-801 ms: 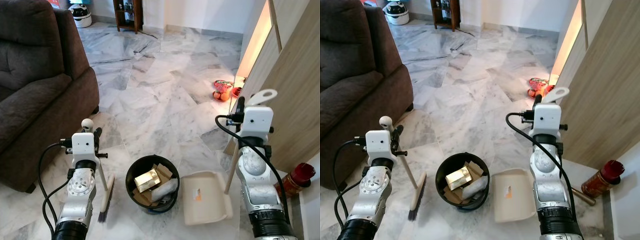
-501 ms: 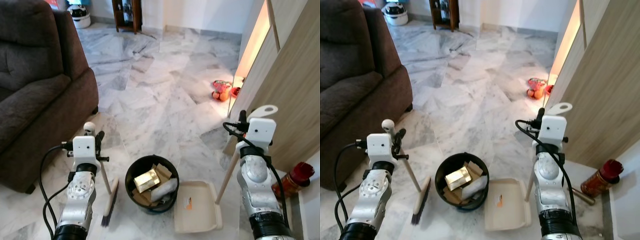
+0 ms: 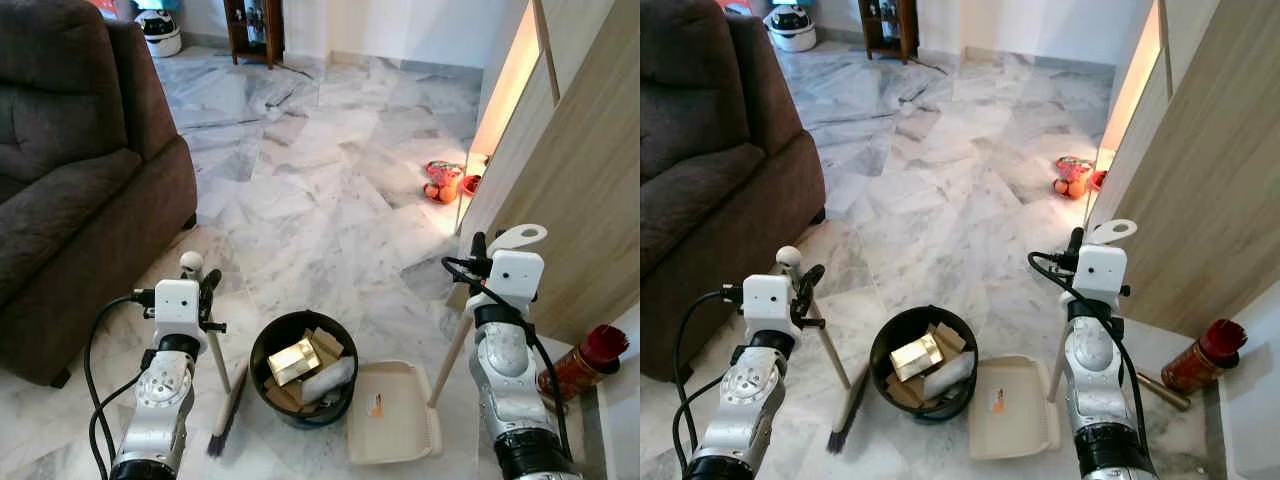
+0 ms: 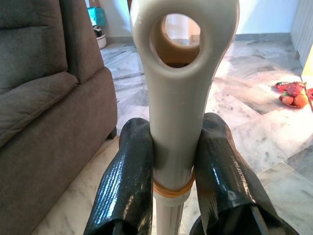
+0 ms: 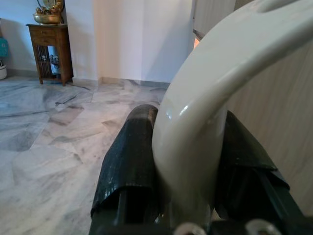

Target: Sweep floor

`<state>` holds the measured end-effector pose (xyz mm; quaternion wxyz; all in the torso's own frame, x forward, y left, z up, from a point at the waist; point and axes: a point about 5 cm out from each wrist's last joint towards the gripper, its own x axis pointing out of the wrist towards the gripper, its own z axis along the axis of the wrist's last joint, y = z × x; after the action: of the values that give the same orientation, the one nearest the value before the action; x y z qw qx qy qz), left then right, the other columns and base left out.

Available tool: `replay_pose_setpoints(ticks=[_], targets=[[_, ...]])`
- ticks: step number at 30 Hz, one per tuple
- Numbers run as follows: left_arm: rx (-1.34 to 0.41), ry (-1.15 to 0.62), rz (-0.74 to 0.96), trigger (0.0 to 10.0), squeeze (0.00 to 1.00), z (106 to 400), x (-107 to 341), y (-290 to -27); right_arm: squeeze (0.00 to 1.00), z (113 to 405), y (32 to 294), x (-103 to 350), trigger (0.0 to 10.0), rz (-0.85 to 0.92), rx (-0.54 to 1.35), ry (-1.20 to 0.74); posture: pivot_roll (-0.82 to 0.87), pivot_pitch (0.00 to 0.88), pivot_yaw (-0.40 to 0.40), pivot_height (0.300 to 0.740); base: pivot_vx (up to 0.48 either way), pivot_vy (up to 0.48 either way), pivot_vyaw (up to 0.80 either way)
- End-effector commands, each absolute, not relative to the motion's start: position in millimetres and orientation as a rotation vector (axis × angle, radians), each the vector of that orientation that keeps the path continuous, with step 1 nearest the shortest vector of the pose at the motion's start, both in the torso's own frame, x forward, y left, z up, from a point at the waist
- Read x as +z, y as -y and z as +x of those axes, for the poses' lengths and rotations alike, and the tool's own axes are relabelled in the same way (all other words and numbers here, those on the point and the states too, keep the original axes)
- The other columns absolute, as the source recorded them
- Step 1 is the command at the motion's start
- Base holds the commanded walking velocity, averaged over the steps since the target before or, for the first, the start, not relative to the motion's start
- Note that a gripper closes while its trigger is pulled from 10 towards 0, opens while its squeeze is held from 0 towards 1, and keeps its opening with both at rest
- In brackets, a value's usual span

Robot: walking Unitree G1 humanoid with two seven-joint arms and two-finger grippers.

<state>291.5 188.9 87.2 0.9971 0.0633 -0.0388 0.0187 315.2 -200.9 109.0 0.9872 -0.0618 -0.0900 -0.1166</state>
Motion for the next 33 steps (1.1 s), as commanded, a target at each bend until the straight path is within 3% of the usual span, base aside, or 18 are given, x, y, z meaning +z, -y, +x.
replay_pose_setpoints(ticks=[1,25,33], targets=[[0.02,0.125,0.13,10.0,0.0,292.0,97.5,-185.8,0.0,316.2,197.2,112.2,10.0,-0.093,-0.227,0.211,-0.05,0.034,0.012,0.74,0.0,0.0,0.0],[0.021,0.137,0.128,10.0,0.0,293.6,101.0,-184.7,0.0,316.2,191.0,106.9,10.0,-0.104,-0.191,0.209,-0.05,0.082,0.006,0.74,0.0,0.0,0.0],[0.023,0.143,0.122,10.0,0.0,294.2,102.0,-184.5,0.0,316.7,190.9,106.4,10.0,-0.111,-0.187,0.206,-0.06,0.085,0.006,0.74,-0.247,0.0,0.0]])
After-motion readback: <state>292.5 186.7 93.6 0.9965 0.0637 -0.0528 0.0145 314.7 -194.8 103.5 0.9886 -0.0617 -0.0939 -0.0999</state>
